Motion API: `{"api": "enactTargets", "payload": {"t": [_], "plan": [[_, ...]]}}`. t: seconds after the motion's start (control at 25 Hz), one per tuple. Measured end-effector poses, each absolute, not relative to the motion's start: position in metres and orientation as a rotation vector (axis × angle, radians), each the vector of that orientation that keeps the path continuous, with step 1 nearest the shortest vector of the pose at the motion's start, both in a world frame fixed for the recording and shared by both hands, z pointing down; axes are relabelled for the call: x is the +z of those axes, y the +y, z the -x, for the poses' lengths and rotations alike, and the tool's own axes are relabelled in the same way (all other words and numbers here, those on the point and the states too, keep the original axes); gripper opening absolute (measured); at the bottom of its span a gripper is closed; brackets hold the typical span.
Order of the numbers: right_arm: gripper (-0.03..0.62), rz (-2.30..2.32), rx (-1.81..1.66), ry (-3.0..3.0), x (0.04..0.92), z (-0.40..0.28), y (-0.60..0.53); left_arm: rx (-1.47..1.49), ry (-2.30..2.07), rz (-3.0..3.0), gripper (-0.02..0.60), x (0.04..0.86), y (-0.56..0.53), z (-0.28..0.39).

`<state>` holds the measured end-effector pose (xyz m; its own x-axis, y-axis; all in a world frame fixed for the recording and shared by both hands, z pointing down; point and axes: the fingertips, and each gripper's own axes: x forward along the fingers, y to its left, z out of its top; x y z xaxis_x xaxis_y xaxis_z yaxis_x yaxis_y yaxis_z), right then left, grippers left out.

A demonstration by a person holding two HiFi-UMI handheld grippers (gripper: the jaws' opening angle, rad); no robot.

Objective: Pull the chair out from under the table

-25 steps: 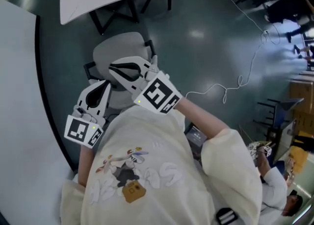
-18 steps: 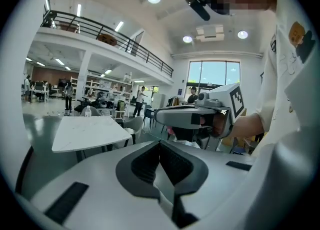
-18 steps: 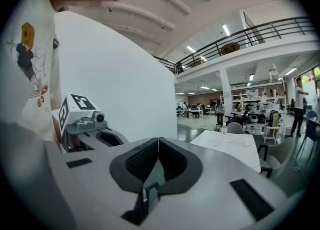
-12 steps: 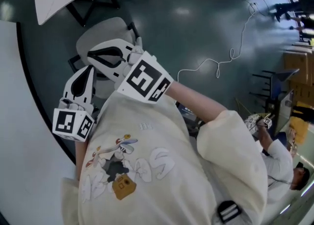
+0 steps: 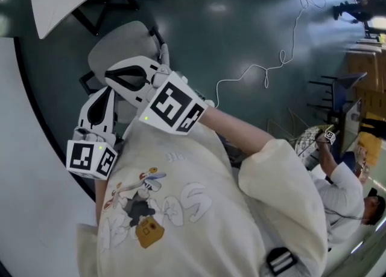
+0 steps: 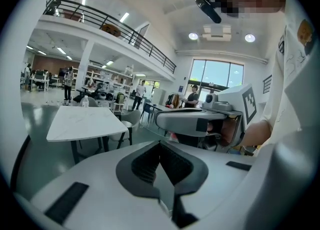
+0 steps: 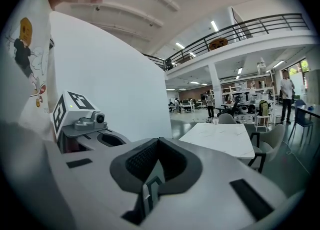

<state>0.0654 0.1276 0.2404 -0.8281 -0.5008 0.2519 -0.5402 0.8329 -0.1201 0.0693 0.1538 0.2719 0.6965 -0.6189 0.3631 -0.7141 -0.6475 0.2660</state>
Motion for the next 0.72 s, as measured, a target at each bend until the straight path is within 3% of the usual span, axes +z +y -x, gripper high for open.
{"api": "enactTargets", "payload": {"t": [0.72], "plan": [[0.009,-0.893,0.343,-2.755,0.255,-0.09,0.156,0.353,-1.091,-2.511,0.009,0.271,0.181,-0.076]]}}
